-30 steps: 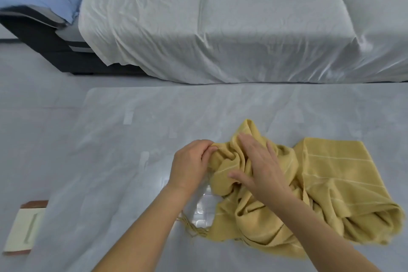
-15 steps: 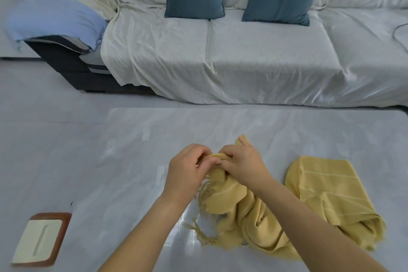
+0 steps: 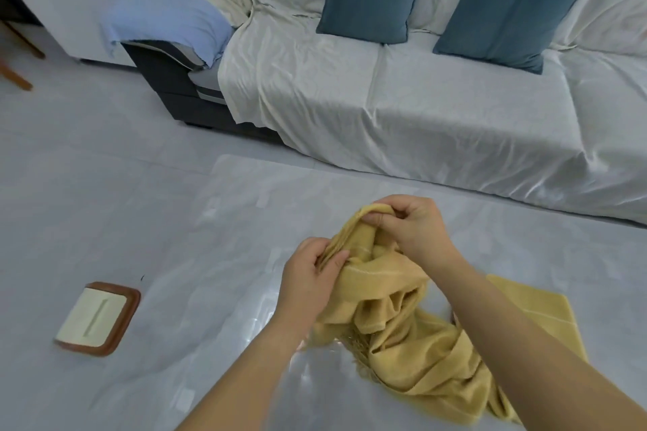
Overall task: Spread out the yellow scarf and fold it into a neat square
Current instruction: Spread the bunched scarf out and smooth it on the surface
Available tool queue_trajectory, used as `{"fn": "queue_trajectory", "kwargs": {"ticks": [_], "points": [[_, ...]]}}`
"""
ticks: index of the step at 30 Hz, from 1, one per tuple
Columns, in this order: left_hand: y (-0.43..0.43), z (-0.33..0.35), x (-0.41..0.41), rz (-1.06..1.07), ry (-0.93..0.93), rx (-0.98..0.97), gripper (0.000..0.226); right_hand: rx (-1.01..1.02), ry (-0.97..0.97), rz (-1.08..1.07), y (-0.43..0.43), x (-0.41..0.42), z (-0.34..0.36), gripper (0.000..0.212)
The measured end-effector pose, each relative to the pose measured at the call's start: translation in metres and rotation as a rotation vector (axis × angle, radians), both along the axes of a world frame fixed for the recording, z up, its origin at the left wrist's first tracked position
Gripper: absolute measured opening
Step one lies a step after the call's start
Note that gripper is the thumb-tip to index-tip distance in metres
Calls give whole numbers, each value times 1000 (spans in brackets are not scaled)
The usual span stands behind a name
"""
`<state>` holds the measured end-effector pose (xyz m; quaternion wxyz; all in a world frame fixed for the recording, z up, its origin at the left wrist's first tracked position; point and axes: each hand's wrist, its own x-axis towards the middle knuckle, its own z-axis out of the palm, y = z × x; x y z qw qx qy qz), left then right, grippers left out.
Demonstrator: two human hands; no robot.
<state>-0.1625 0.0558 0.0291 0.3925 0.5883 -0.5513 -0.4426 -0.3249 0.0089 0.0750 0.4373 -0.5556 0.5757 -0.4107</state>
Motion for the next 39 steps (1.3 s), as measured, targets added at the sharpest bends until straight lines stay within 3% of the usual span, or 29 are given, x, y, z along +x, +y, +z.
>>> {"fn": "queue_trajectory", "kwargs": {"ticks": [4, 9, 12, 14, 18, 24, 28, 35, 39], "points": [[-10, 27, 14, 117, 11, -70, 20, -44, 7, 29, -16, 10, 28, 10], [-15, 41, 37, 241, -33, -144, 19, -49, 76, 130, -21, 24, 20, 14], [-9, 36, 51, 213, -33, -79, 12, -67, 100, 166, -19, 36, 10, 23], [-2, 30, 59, 178, -21, 22, 19, -60, 88, 167, -18, 44, 7, 20], [9, 22, 73, 124, -208, 135, 23, -37, 111, 219, -19, 57, 8, 17], [12, 35, 97, 250, -259, 79, 31, -34, 161, 274, -22, 78, 11, 9], [13, 43, 106, 346, -350, 46, 19, -41, 170, 283, -24, 90, 14, 3], [9, 42, 119, 429, -348, 57, 26, -27, 229, 302, -39, 104, 12, 10], [6, 40, 120, 502, -359, 57, 30, 23, 287, 382, -32, 108, 3, 42]]}}
